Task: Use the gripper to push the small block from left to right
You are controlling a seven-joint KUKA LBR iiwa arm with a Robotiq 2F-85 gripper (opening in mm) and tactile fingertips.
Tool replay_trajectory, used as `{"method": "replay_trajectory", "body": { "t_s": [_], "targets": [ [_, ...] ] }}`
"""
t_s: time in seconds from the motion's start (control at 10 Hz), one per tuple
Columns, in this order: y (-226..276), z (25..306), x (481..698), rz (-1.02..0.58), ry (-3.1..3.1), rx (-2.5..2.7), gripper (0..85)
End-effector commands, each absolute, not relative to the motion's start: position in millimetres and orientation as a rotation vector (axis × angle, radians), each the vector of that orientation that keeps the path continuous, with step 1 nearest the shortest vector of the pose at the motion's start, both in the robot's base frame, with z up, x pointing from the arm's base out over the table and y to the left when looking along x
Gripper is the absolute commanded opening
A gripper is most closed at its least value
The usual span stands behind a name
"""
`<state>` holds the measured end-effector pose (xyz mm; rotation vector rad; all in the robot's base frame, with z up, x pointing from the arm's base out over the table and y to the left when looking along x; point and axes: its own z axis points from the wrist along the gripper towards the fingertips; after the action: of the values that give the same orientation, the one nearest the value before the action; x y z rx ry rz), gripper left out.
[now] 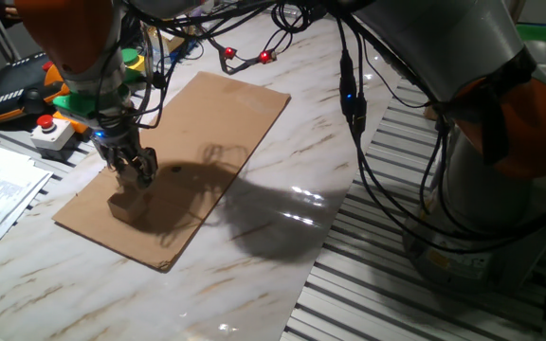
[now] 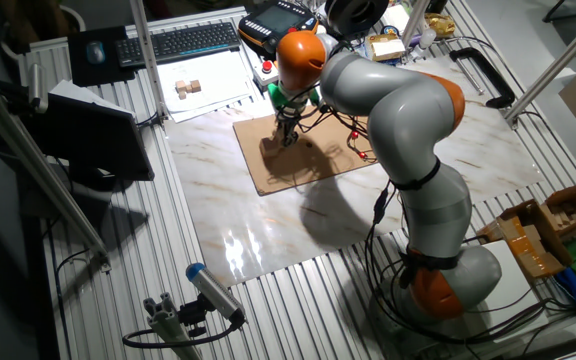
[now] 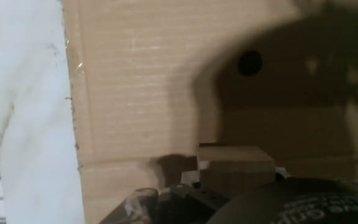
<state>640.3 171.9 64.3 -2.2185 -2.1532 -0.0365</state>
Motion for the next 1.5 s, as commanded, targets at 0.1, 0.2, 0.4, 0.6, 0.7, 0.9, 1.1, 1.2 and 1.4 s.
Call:
{"method": "replay_trajectory", "body": {
  "t_s": [0.1,0.2,0.4,0.6,0.7,0.9,1.1,1.2,1.4],
  "targets": [
    [177,63,640,-0.033,-2.156,-2.221,0.7],
    [178,62,639,-0.030,-2.158,-2.223,0.7],
    [180,61,639,-0.030,-2.158,-2.223,0.7],
    [183,60,640,-0.031,-2.159,-2.224,0.7],
    [185,61,639,-0.031,-2.157,-2.225,0.7],
    [188,61,639,-0.023,-2.164,-2.226,0.7],
    [191,61,639,-0.018,-2.172,-2.224,0.7],
    [191,61,639,-0.015,-2.185,-2.214,0.7],
    [190,60,639,0.011,-2.231,-2.179,0.7]
  ]
}}
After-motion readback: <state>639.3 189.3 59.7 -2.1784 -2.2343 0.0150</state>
